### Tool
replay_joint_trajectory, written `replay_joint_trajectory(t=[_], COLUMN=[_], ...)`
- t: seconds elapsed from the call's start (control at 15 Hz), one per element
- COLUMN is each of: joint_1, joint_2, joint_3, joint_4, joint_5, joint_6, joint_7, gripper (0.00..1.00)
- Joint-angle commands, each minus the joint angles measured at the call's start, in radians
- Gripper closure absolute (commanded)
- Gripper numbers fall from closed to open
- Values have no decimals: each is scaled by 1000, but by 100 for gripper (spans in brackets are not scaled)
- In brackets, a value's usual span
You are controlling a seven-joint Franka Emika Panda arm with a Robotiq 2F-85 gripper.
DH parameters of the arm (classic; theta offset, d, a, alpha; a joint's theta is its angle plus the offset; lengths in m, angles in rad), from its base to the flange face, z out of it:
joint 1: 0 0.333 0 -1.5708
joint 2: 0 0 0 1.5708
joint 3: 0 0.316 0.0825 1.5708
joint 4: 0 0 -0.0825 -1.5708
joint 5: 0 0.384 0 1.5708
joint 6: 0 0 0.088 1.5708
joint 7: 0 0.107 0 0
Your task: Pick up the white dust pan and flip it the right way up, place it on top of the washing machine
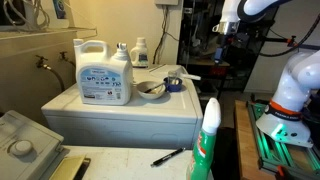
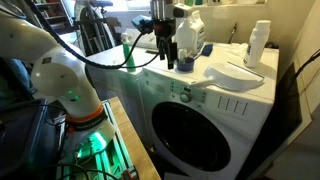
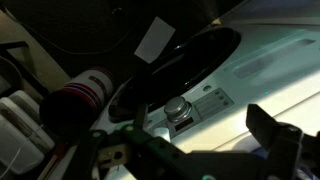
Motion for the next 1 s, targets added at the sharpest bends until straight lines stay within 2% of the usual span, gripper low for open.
replay_joint_trajectory(t=[0.0, 0.27, 0.67, 0.73, 0.93], joint_1=[0, 0, -40, -37, -46], joint_2=[0, 0, 207, 243, 354], joint_3=[0, 0, 15, 13, 23], joint_4=[2, 2, 8, 15, 34], joint_5=[0, 0, -64, -60, -80], joint_6=[-2, -2, 259, 291, 398], joint_7=[0, 0, 50, 53, 90], gripper=[0, 0, 0, 12, 24])
